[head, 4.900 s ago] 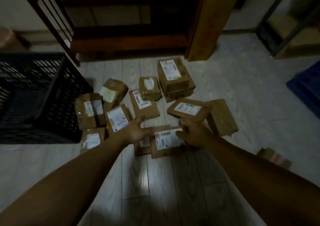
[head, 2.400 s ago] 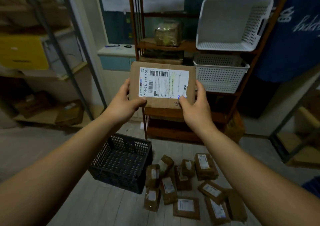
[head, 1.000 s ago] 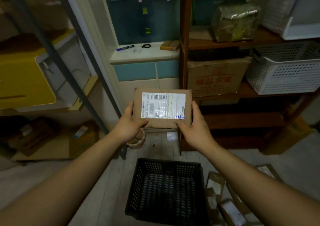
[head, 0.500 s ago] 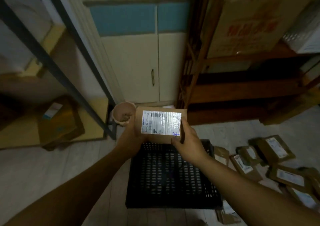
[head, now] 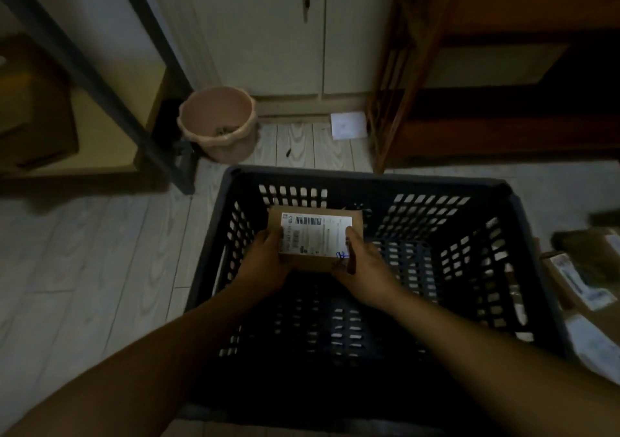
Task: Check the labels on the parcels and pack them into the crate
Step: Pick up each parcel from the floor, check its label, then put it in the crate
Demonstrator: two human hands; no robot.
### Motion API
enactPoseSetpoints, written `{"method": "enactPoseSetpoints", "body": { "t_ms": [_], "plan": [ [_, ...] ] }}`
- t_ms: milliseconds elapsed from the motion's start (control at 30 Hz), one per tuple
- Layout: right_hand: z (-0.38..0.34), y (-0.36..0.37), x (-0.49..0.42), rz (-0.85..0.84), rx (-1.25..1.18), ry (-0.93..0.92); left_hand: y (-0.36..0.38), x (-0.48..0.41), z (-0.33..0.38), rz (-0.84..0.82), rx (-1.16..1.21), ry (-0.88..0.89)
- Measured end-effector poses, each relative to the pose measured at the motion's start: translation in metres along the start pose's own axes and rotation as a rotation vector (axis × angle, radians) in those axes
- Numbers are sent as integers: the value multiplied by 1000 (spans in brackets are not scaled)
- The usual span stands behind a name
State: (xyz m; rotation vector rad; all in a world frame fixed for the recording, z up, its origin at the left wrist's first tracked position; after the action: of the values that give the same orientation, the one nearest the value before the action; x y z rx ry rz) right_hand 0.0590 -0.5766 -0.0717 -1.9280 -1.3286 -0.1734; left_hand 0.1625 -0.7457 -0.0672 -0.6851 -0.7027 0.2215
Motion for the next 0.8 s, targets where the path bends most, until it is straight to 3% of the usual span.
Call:
{"method": "enactPoseSetpoints", "body": {
  "t_ms": [367,500,600,700,800],
  "plan": [
    [47,46,-69,-44,-7,55,49,-52,-55,-125,-263,-120],
    [50,55,-80,0,-81,74,43,-57,-65,-64,-186,-148],
    [53,59,-86,44,-119,72,41,-63,-67,-48,-299,-116],
    [52,59,-86,-37,-90,87,43,-65,-66,-96,-404,-93],
    [41,42,-67,-121,-80,137,32,-53,-53,-134,-327,-101]
  ]
}}
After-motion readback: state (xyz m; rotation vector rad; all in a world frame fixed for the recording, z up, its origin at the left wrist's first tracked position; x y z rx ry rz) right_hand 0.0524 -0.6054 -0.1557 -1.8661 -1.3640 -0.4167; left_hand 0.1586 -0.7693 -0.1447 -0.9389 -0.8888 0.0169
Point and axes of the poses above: each hand's wrist, its own x-axis away from the middle knuckle, its own y-axis out of the palm, z = x × y, the point moved 7 cm from there along -x, towards the middle knuckle, and after that the axes turned 14 degrees about -z, right-handed, at the moved point
